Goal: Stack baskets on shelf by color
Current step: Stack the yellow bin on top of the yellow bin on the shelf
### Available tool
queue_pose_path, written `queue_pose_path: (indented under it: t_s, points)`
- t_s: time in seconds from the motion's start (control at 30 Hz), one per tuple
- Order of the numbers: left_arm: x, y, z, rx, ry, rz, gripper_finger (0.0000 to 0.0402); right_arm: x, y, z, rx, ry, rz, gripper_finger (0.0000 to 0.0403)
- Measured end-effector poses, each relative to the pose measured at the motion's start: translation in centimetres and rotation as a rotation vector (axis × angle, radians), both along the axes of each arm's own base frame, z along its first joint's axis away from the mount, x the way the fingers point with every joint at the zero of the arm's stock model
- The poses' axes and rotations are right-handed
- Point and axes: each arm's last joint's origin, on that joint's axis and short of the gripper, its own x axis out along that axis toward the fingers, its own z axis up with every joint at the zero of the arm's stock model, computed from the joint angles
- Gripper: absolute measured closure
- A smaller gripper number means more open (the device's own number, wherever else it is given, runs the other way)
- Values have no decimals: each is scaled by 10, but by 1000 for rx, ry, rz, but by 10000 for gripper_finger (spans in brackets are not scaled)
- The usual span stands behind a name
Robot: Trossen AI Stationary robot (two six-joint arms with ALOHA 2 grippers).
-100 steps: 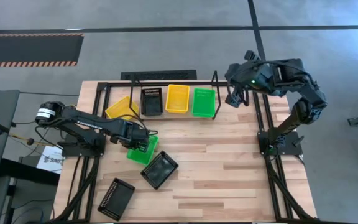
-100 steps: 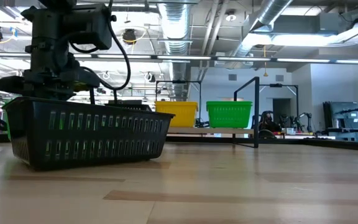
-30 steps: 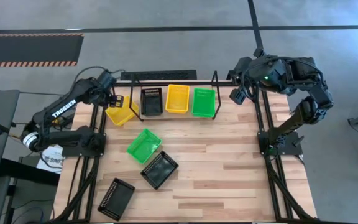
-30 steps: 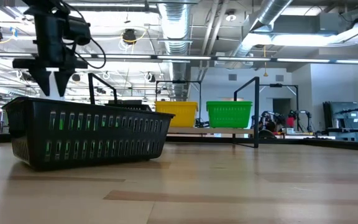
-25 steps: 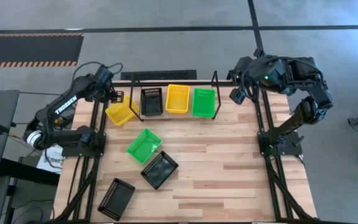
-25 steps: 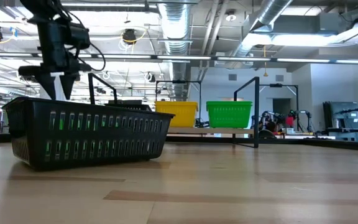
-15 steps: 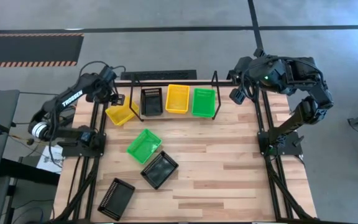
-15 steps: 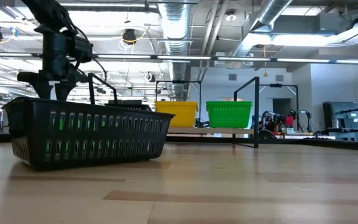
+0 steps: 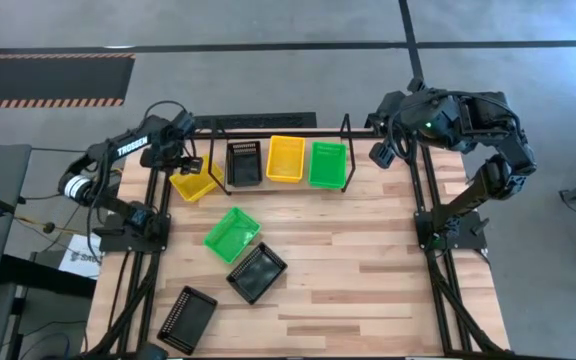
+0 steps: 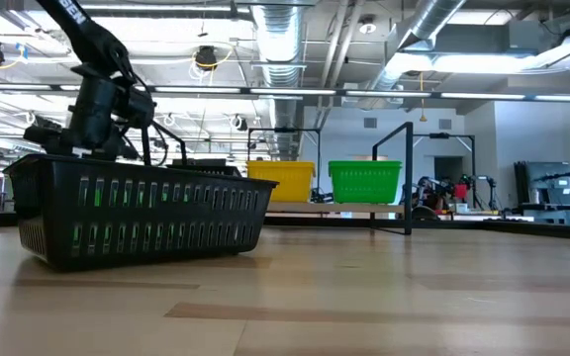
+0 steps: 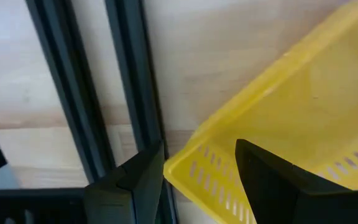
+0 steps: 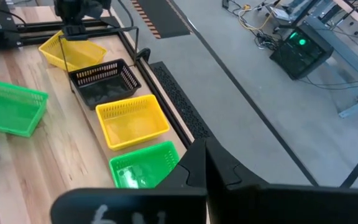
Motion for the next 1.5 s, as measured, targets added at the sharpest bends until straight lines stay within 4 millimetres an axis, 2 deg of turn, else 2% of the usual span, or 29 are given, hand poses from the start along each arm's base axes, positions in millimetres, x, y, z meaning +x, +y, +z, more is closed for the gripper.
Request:
queue_pose_path:
  t_s: [0.2, 0.47, 0.57, 0.73, 1.0, 1.5]
  points:
    - [4, 1, -7, 2, 78, 23, 214, 0, 0, 0, 5, 2, 9, 397]
    - [5, 2, -8, 8, 78, 33, 214, 0, 0, -1, 2, 15, 14, 397]
    - [6, 3, -8, 14, 61, 46, 214, 0, 0, -1, 1, 17, 15, 397]
    - [14, 5, -9, 19, -72, 73, 214, 0, 0, -1, 0, 20, 16, 397]
    - [17, 6, -9, 41, -78, 111, 214, -3, 0, -3, 2, 54, 16, 397]
    - [33, -4, -9, 20, -103, 16, 214, -2, 1, -3, -11, 70, 35, 397]
